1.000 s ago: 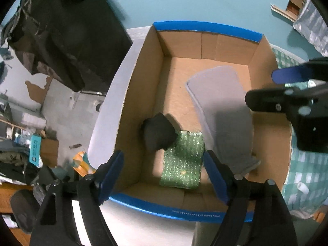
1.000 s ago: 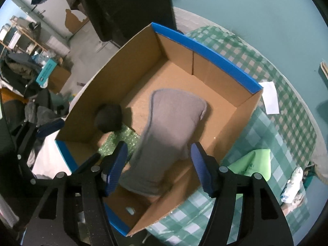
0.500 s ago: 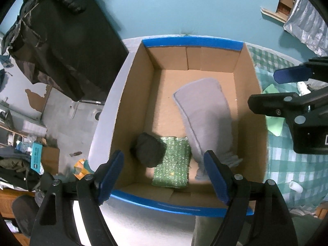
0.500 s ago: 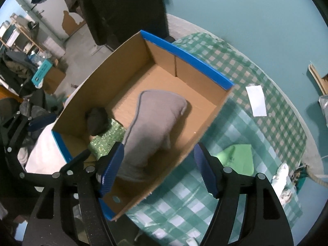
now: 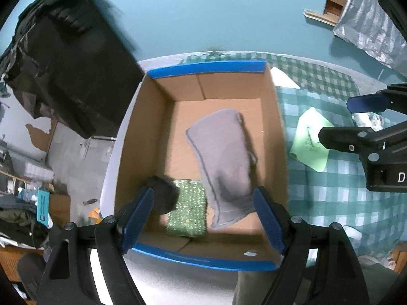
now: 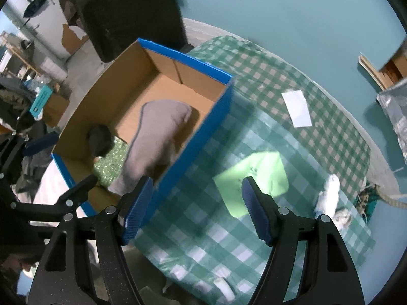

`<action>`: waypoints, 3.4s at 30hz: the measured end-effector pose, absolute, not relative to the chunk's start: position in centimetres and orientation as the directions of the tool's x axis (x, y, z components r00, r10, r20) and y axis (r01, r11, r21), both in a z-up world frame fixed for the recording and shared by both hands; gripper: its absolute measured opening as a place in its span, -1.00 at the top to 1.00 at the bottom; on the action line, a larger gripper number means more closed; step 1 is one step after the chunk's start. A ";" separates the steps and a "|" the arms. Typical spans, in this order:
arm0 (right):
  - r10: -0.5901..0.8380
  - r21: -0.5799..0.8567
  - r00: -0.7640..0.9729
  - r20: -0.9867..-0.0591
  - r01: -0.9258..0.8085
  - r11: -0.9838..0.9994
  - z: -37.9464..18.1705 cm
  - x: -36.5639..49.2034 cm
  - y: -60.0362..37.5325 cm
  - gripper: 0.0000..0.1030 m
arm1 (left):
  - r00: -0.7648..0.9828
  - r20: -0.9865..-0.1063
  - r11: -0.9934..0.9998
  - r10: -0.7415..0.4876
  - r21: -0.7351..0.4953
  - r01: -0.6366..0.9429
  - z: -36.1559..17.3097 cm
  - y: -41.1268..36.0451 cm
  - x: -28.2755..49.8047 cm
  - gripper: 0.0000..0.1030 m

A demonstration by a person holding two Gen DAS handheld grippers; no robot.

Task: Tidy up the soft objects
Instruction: 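Move both tools back over the cloth toward the green cloth and bundle, then grasp the white wrapped bundle with the right tool while the left grasps the green cloth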

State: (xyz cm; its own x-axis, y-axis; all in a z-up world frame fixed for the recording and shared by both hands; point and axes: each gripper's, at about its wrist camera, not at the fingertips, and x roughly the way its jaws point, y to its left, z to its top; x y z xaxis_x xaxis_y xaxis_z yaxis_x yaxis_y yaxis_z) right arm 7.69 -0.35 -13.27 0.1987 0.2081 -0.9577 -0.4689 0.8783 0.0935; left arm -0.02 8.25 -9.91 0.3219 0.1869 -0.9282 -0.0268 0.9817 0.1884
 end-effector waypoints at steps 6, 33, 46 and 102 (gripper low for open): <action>0.191 0.089 0.207 -0.960 -0.420 0.903 -13.3 7.3 -3.4 -0.42 | 0.333 -0.926 0.982 0.175 0.189 0.009 -9.5 6.1 0.4 -0.59; 0.092 0.060 0.214 -0.973 -0.153 0.986 -14.6 7.5 -18.5 -0.43 | 0.365 -0.924 0.967 0.111 0.186 0.177 -9.1 -3.1 4.3 -0.60; 0.059 0.053 0.197 -0.979 -0.032 0.998 -16.6 8.2 -24.4 -0.47 | 0.296 -0.950 0.952 0.102 0.180 0.249 -12.4 -7.2 7.1 -0.60; 0.091 0.099 0.069 -0.993 0.113 0.989 -27.6 8.4 -29.8 0.04 | 0.098 -0.995 0.935 0.005 0.039 0.351 -25.0 -11.3 14.7 -0.66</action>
